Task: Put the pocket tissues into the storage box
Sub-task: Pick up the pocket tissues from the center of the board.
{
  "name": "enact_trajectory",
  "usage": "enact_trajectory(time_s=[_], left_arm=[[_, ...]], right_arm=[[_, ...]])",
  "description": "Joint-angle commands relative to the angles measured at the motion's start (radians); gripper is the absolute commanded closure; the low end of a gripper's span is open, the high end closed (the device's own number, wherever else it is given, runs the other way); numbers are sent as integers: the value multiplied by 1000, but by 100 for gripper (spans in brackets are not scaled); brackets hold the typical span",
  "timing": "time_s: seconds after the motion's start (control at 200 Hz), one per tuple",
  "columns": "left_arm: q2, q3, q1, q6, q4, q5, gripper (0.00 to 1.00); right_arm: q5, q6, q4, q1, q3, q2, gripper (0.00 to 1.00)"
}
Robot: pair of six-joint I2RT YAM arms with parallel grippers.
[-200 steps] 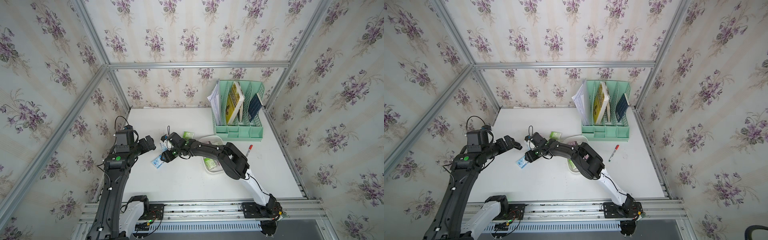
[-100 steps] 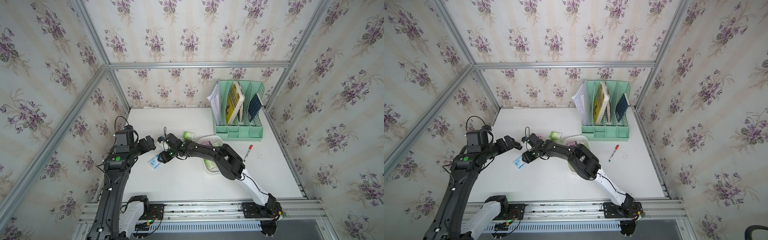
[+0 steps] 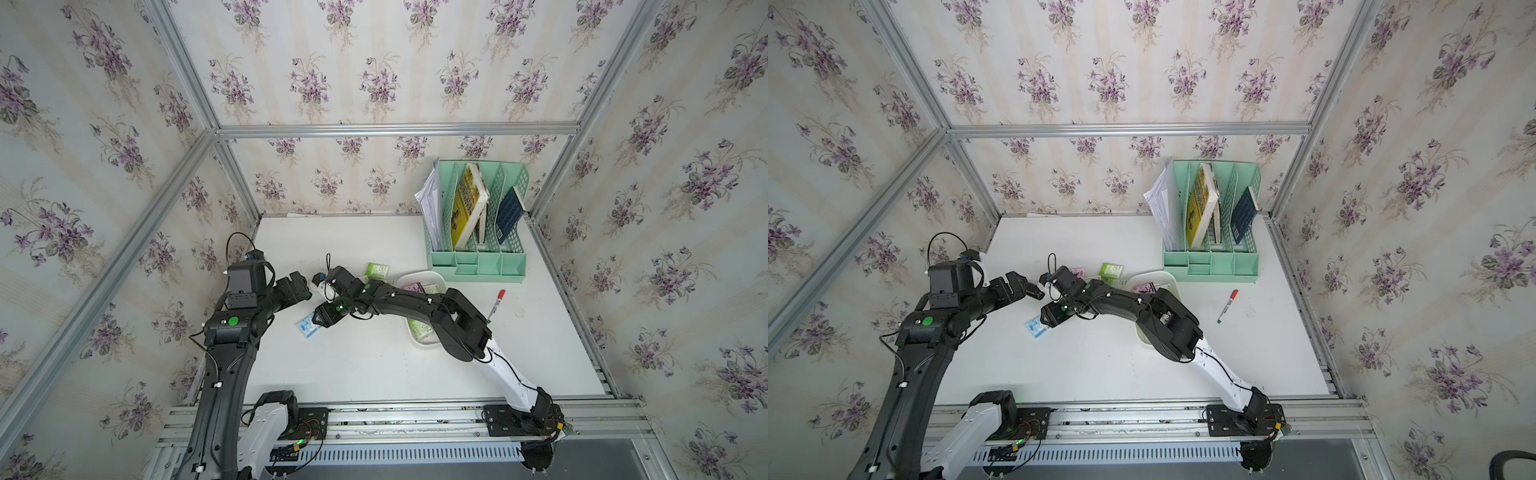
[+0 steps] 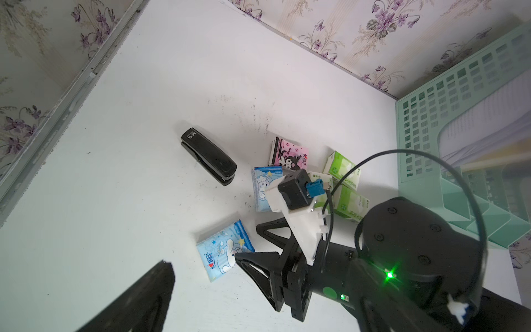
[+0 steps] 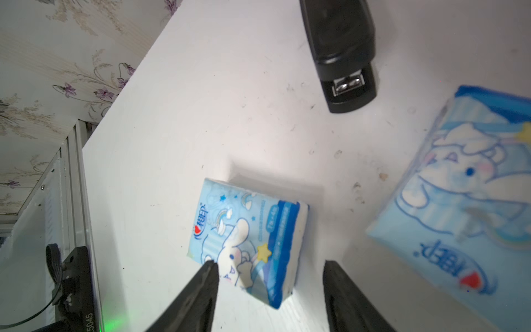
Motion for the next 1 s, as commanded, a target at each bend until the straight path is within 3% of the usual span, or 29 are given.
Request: enact_trajectory(time_s=[0.0, 0.35, 0.45, 0.595, 0.829, 0.994], left_arm=[[-2, 9, 2, 18, -8, -13, 1], [-20, -2, 4, 24, -20, -25, 1], [-22, -2, 5, 27, -20, -25, 1], [-22, -1, 6, 27, -22, -25, 1], [-19, -15, 7, 22, -13, -12, 1], [5, -39, 4, 33, 22, 70, 1]], right_arm=[[-16, 10, 17, 5, 16, 10, 37], [2, -18, -42, 37, 82, 73, 40], [15, -23, -52, 41, 75, 73, 50], [37, -19, -43, 43, 28, 68, 74], [68, -21, 51, 41, -144, -54, 100], [57, 18, 195, 17, -377, -250, 100]])
